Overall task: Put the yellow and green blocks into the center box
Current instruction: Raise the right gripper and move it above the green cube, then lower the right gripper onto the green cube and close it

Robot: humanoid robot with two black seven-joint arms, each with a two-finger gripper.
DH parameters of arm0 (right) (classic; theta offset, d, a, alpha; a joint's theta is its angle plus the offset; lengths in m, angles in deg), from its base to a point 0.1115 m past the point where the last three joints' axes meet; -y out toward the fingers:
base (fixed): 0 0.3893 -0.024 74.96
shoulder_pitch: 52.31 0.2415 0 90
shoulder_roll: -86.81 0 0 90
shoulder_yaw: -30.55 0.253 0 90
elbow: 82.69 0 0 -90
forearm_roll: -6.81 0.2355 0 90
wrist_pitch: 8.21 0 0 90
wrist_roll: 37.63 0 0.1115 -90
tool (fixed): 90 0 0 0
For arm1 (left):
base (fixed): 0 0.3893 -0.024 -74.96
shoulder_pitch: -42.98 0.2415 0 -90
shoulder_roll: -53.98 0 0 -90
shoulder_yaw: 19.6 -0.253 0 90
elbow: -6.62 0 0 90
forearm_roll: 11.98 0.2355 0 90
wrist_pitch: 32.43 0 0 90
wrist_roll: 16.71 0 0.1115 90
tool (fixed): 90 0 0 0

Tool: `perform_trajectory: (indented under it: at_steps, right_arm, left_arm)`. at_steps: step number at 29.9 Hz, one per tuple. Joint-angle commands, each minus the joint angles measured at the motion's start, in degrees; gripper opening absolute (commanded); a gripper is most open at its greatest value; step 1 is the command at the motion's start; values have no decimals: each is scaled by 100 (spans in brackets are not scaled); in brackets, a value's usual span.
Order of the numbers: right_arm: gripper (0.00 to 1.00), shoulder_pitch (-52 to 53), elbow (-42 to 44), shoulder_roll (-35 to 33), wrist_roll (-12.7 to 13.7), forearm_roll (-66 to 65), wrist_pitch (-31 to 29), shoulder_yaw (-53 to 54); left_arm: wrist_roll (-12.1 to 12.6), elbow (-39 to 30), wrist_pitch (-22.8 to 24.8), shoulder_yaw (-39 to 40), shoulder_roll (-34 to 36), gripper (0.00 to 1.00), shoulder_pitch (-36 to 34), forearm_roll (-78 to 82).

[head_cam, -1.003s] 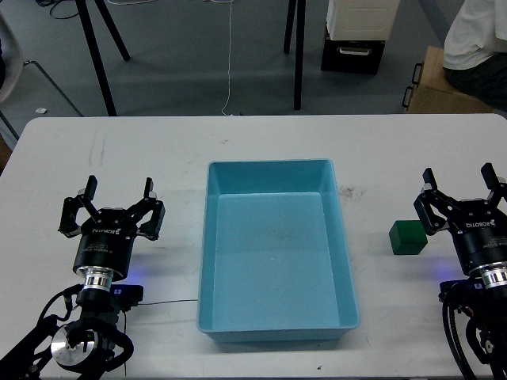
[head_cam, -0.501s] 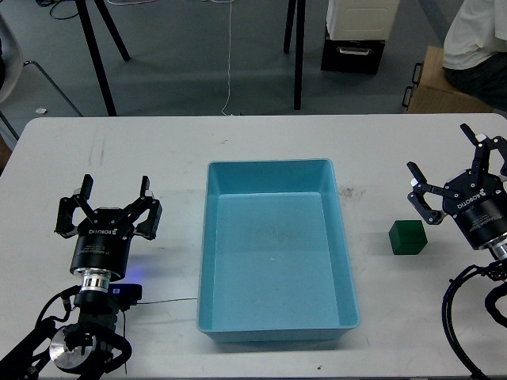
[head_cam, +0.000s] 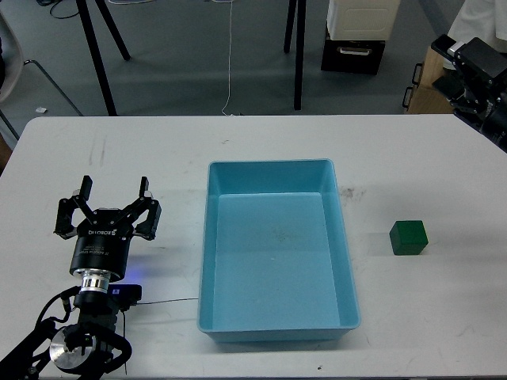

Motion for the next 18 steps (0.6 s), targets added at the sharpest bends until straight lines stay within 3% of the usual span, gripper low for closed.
perform_trajectory:
  at_steps: [1,7,14,18]
  right_arm:
    - [98,822,533,-141,-837,-997,8,-807]
    - [93,1928,631,-730,-837,-1787,-53,-2220]
    - [90,3739,648,-721,-837,-3510,-71,-5085]
    - [90,4294,596,-678,-837,-3924,-62,-6150]
  left_arm:
    - [0,18,-18,0,-1,100,-4,-1]
    - [0,132,-27,0,7,100,-13,-1]
    - [0,150,-27,0,-1,100,-13,-1]
    - [0,185,-36,0,-1,100,-13,-1]
